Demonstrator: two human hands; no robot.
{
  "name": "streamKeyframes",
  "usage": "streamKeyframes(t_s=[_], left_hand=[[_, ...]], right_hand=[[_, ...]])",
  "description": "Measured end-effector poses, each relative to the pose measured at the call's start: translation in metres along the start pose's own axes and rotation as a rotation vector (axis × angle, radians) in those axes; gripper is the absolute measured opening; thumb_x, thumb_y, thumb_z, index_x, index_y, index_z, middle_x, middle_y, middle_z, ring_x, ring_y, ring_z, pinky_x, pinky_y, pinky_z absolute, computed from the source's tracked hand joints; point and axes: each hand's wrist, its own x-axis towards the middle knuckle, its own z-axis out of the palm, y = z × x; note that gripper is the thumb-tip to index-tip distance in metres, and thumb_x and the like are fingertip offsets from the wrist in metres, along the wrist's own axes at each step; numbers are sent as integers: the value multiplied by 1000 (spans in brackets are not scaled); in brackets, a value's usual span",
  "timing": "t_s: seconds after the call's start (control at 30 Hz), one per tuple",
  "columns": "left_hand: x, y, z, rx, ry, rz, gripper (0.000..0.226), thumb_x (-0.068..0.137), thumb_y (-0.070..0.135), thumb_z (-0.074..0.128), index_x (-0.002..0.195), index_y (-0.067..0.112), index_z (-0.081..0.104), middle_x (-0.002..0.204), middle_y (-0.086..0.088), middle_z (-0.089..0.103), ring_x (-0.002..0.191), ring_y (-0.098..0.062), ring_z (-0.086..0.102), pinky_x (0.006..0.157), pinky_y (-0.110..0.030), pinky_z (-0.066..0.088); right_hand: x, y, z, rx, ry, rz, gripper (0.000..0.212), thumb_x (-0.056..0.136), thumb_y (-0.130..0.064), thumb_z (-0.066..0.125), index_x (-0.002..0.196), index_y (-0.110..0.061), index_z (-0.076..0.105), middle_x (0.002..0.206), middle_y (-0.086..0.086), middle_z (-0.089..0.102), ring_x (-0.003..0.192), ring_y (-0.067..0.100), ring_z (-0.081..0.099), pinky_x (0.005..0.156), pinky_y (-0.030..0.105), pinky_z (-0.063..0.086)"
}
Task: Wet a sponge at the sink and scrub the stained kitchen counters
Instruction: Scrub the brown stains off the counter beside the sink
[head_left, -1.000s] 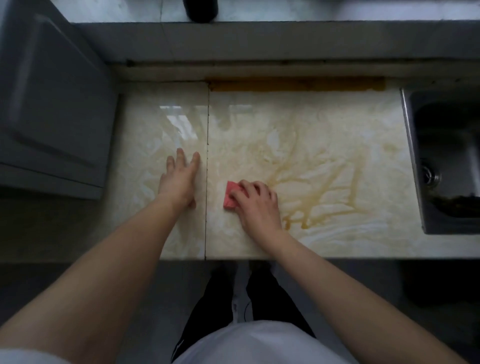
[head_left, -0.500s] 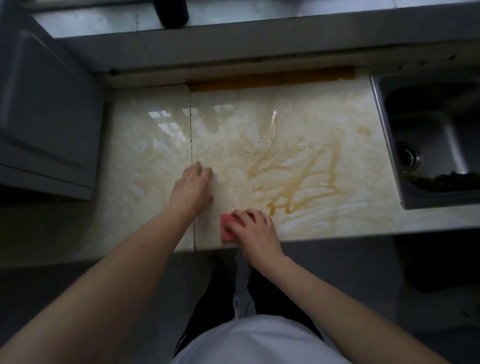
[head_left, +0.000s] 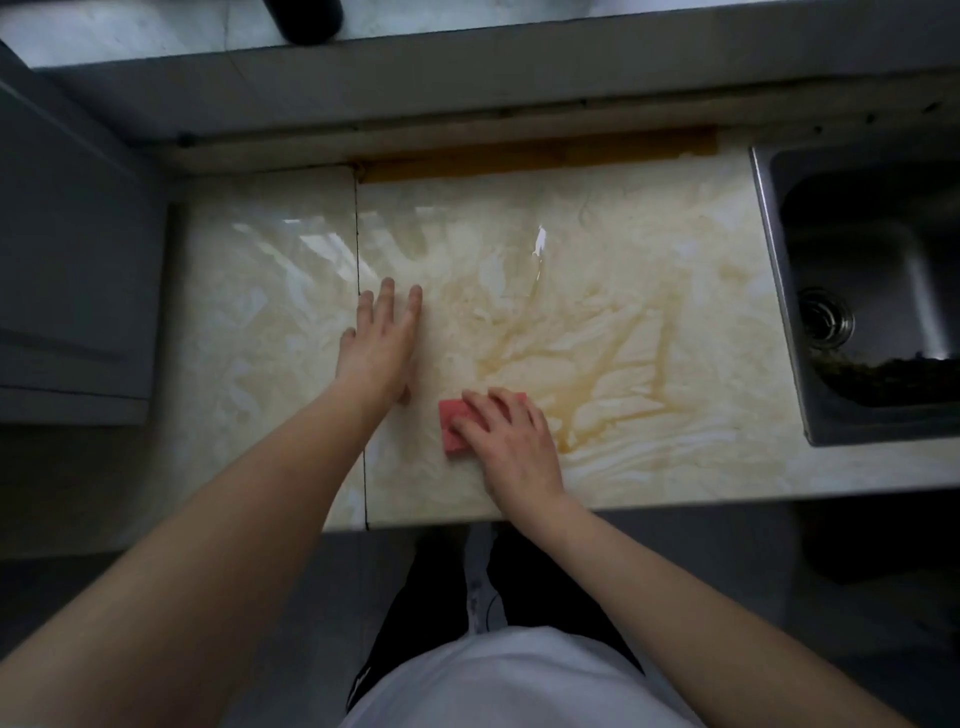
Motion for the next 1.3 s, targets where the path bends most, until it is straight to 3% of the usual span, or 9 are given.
streamKeyframes(t_s=[0.2,0.4,0.57,0.7,0.8,1.0,1.3], left_hand=[[17,0,-10,35,-118,9,149,47,21,97,153,24,-8,160,-14,-10,145,-48,4,106,-60,38],[18,-2,-8,90,-111,23,152,47,29,97,153,20,-12,159,-17,-9,144,-48,6,106,-55,41],[16,0,-12,67,-122,7,149,53,25,95,153,20,-15,159,-15,-15,146,-48,-1,110,-54,37],[17,1,-12,67,-117,-3,147,56,20,94,153,20,-17,159,-16,-17,146,-48,-1,110,-54,37],[18,5,-11,72,-90,-20,142,61,15,91,152,21,-18,159,-16,-18,146,-48,0,108,-55,39],[21,2,-13,76,-128,-20,149,52,15,94,153,23,-15,159,-15,-16,145,-49,1,103,-58,43],[12,-2,-11,16,-62,-31,146,50,14,95,154,28,-7,161,-11,-10,146,-46,3,99,-57,46]], right_hand=[[83,24,-16,60,1,80,45,89,-23,35,120,-28,67,143,2,58,128,34,50,106,49,38],[169,45,-40,84,-50,131,60,87,-25,22,131,-25,63,151,4,52,137,35,41,112,48,29],[220,60,-48,64,-36,158,55,90,-20,29,136,-27,59,154,3,48,142,34,37,116,48,25],[245,68,-43,42,0,183,46,92,-13,55,135,-30,58,149,0,52,137,33,41,112,47,30],[244,71,-42,25,-11,164,49,89,-12,62,134,-31,58,146,0,54,133,33,43,110,48,33],[194,69,-33,-11,-18,147,44,88,-24,64,130,-35,59,140,-4,55,124,31,48,98,45,37],[59,43,-26,25,-52,136,40,84,-31,66,123,-36,62,140,-5,54,123,29,48,99,46,38]])
